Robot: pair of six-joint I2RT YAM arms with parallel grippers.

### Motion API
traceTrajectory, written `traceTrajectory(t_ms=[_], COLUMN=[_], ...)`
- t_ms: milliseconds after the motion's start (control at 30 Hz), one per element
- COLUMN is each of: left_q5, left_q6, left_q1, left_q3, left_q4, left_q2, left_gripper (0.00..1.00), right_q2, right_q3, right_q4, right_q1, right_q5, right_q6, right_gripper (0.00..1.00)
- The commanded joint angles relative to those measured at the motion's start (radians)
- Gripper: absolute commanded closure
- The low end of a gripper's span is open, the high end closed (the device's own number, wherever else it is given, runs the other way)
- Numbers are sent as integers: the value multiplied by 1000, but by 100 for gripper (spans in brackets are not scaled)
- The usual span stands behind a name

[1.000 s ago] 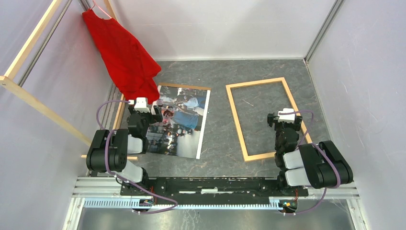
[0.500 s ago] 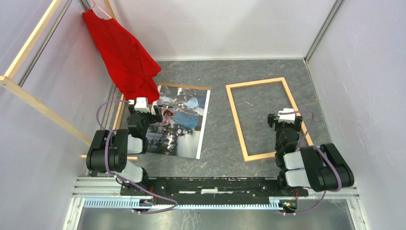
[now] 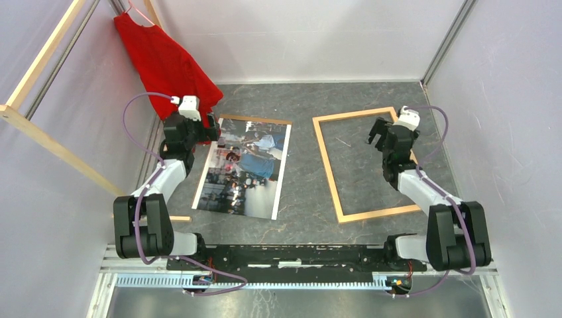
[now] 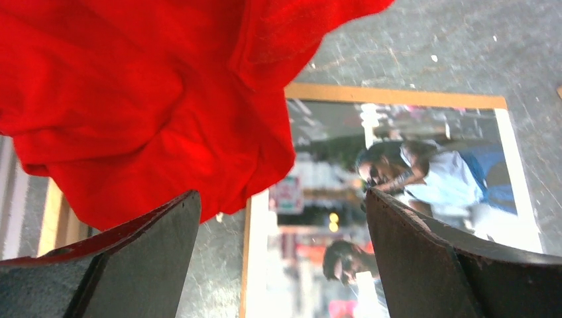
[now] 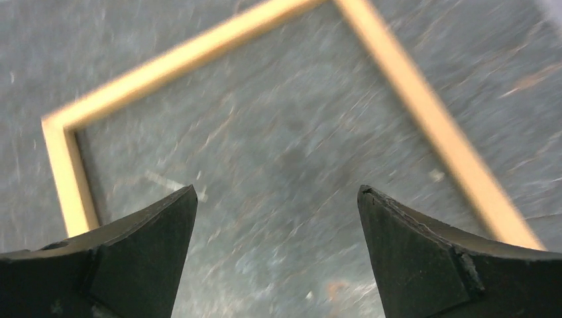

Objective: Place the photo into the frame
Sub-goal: Turn over the photo frame at the center of the board.

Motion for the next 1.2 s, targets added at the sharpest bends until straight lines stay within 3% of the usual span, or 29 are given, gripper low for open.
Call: traceTrajectory(t_ms=[0, 133, 267, 667, 833, 1167], left_q5=[93, 123, 112, 168, 186, 170], left_q6=[37, 51, 113, 156, 172, 184], left_q1=[4, 4, 3, -22, -81, -193], left_q3=[98, 152, 208, 201, 193, 157], left_q4=[-328, -446, -579, -686, -725, -730], left_q2=[-16, -11, 2, -48, -30, 8], left_gripper=[0, 0, 0, 0, 0, 0], right_q2=[64, 124, 143, 319, 334, 393], right_q3=[76, 155, 155, 230, 213, 237], right_q4=[-248, -359, -350, -463, -453, -479], right_q1=[131, 310, 426, 552, 575, 592], right_q5=[-58, -16, -43, 62, 73, 23], right_q6=[72, 52, 25, 13, 40, 113], right_gripper=[2, 2, 2, 2, 14, 51])
